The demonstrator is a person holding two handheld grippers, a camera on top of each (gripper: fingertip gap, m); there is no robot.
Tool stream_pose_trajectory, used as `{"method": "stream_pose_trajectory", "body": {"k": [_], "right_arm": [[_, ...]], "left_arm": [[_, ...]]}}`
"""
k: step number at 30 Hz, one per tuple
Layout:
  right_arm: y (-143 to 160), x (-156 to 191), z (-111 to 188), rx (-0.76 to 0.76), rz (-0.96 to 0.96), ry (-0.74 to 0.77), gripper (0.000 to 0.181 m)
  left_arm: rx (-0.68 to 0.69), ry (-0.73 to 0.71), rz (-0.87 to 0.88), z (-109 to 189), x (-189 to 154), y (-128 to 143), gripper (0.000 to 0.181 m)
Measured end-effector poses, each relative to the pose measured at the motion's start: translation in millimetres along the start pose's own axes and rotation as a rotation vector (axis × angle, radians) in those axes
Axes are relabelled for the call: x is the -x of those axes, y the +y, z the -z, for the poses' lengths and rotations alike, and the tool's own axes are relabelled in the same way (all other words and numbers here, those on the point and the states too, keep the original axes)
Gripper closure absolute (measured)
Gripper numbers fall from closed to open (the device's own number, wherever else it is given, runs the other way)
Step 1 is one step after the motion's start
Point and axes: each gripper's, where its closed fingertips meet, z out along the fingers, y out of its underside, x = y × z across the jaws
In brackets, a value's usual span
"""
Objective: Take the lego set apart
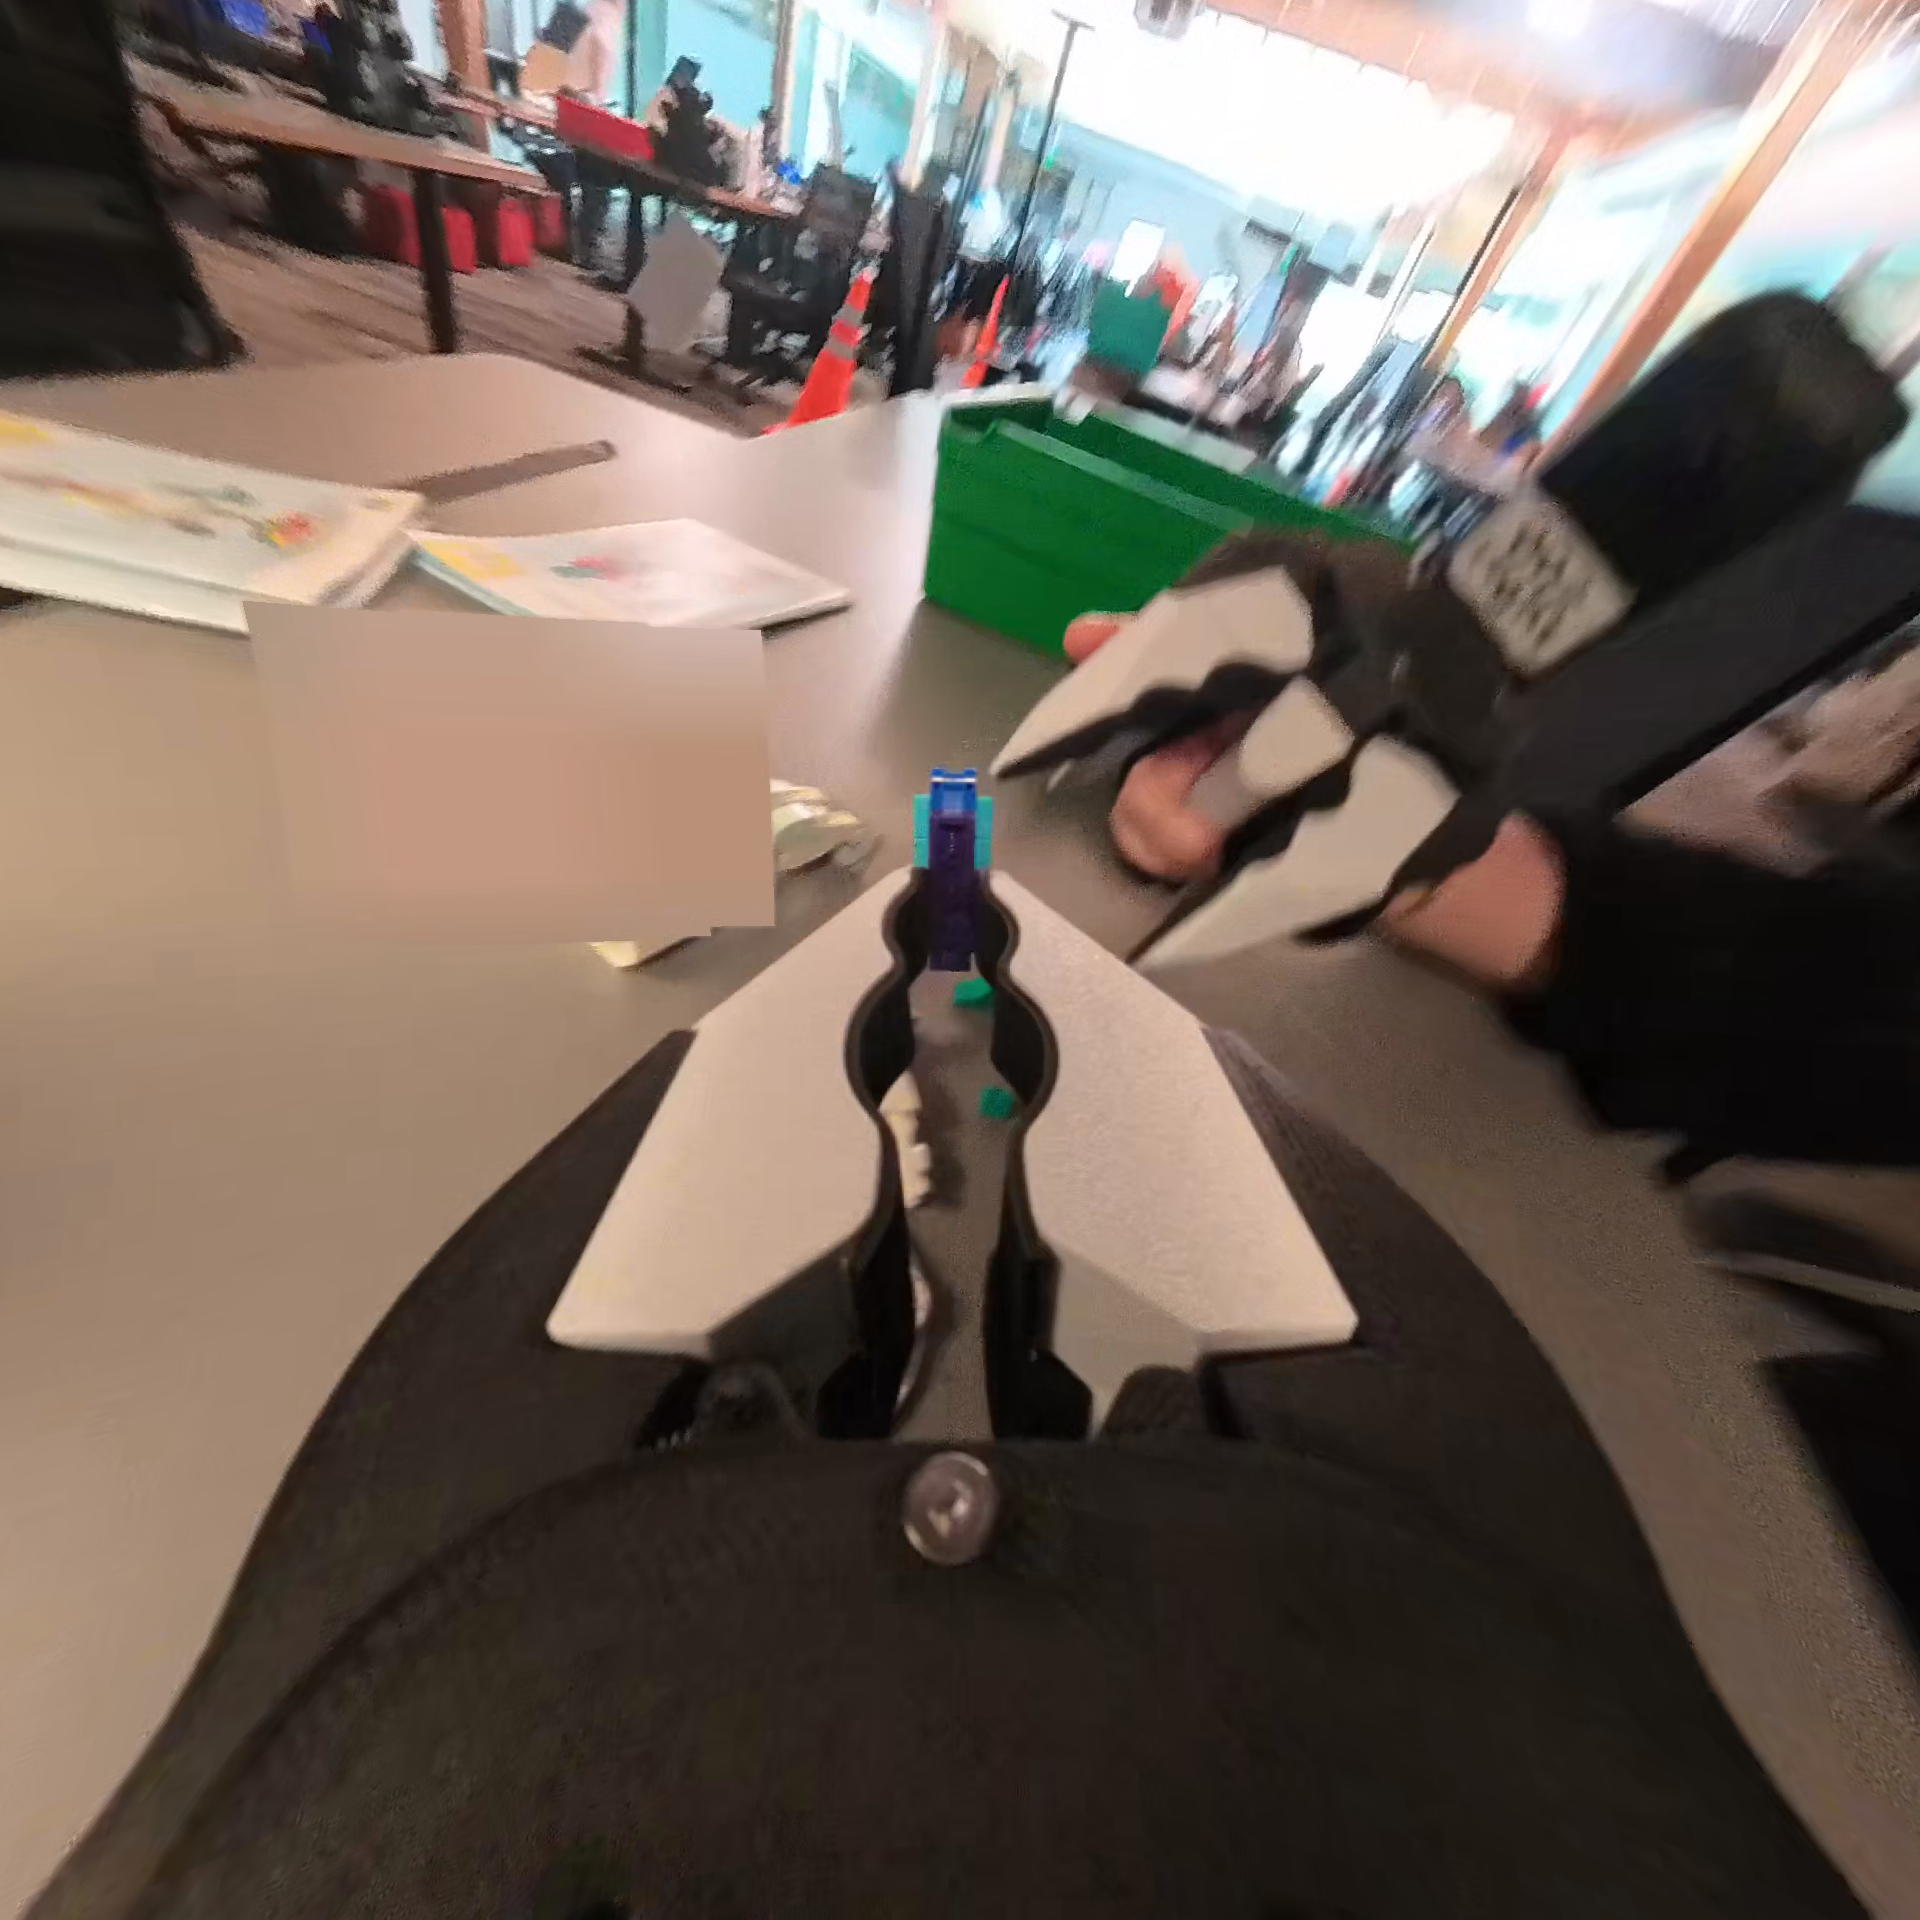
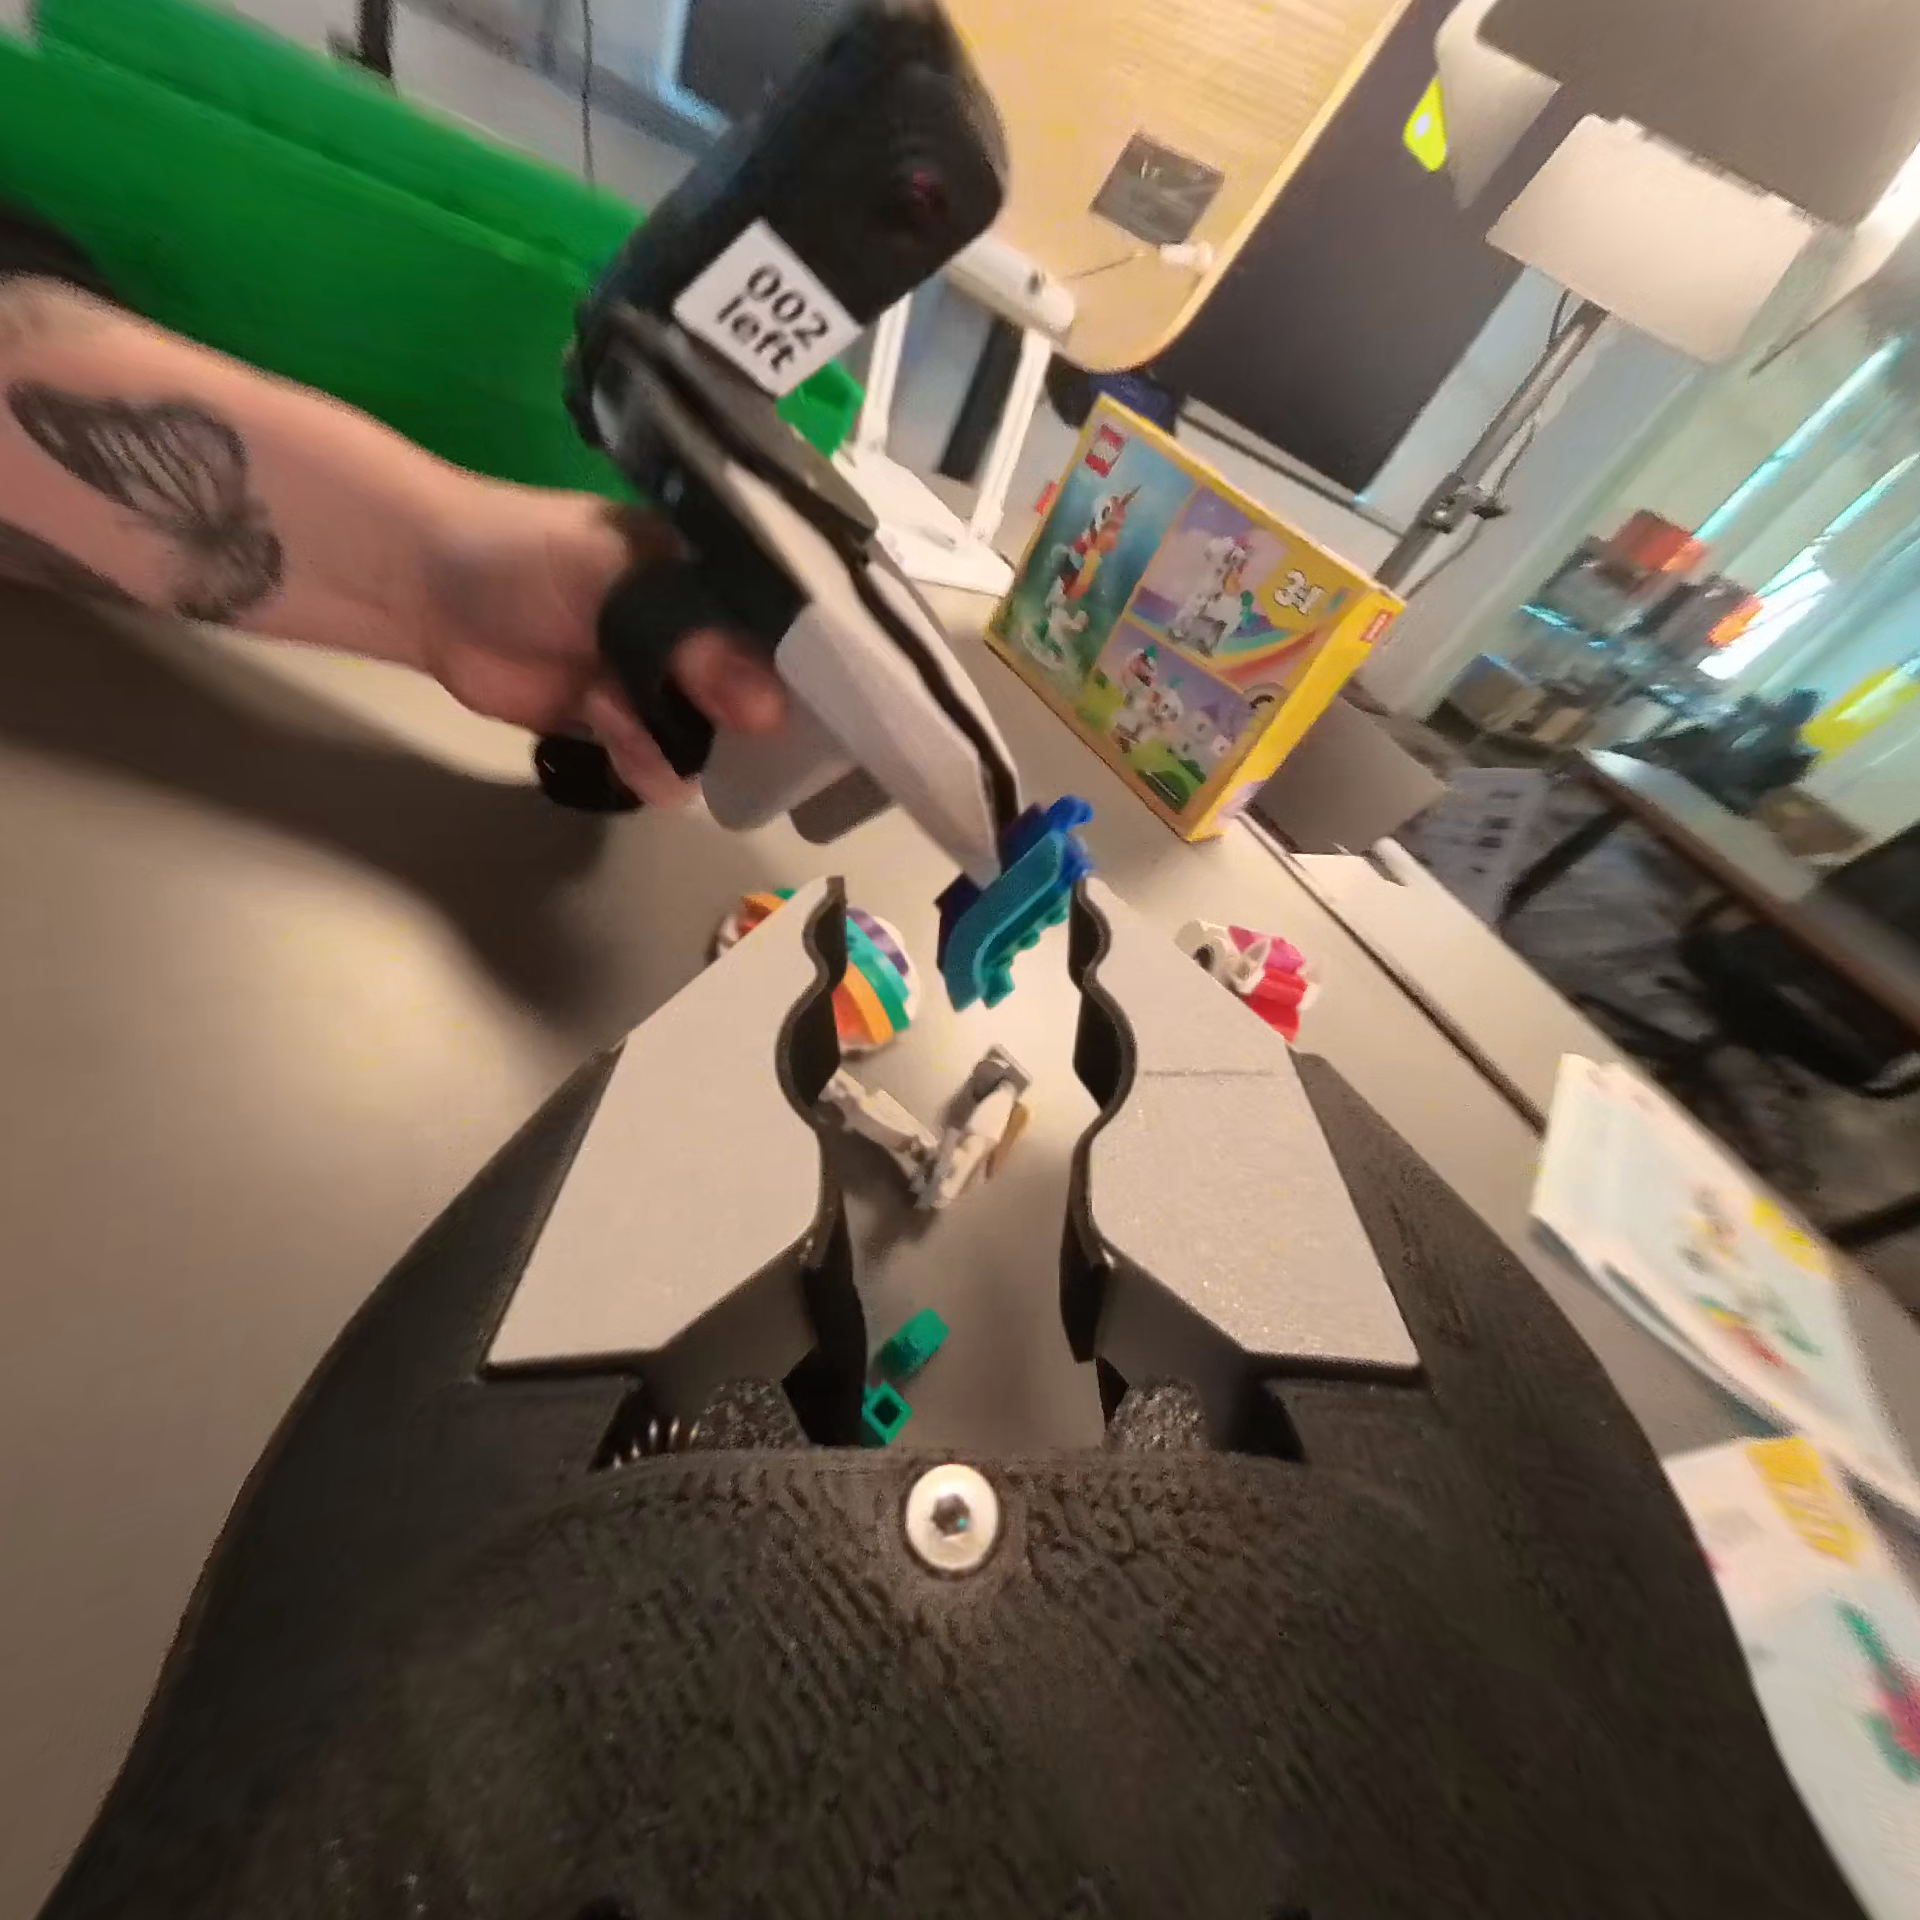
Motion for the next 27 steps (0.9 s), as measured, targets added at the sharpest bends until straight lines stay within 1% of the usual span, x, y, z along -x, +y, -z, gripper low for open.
{"method": "stream_pose_trajectory", "body": {"k": [1,2,4,6,8,10,13,16,18,20,22,24,27], "right_arm": [[-1,-4,3,-0.013,-0.037,-0.004,0.142],[-1,-7,5,-0.014,-0.052,-0.004,0.144],[1,-7,7,-0.002,-0.067,-0.019,0.159],[3,-5,4,0.009,-0.104,-0.03,0.164],[8,-4,0,0.04,-0.122,-0.026,0.166],[11,-4,0,0.052,-0.106,-0.023,0.164],[9,-2,2,0.025,-0.133,-0.061,0.156],[-1,6,9,-0.051,-0.278,-0.195,0.153],[-9,10,13,-0.101,-0.36,-0.27,0.151],[-13,14,16,-0.13,-0.402,-0.324,0.158],[-17,18,18,-0.147,-0.428,-0.364,0.166],[-21,20,19,-0.164,-0.467,-0.392,0.167],[-29,29,27,-0.188,-0.533,-0.514,0.168]], "left_arm": [[0.038,-0.051,-0.099,0,2,4,0.174],[0.074,-0.1,-0.203,0,4,7,0.174],[0.124,-0.177,-0.391,-1,4,10,0.174],[0.156,-0.228,-0.535,-5,1,13,0.174],[0.174,-0.261,-0.629,-9,-1,15,0.174],[0.178,-0.266,-0.655,-12,-3,17,0.174],[0.147,-0.129,-0.502,-14,-14,20,0.174],[0.065,0.137,-0.288,-8,-40,16,0.173],[0.015,0.241,-0.155,-3,-48,8,0.173],[-0.009,0.294,-0.095,-1,-52,4,0.174],[-0.021,0.316,-0.072,-1,-54,3,0.174],[-0.039,0.348,-0.042,0,-57,0,0.174],[-0.037,0.444,-0.01,4,-72,-1,0.174]]}}
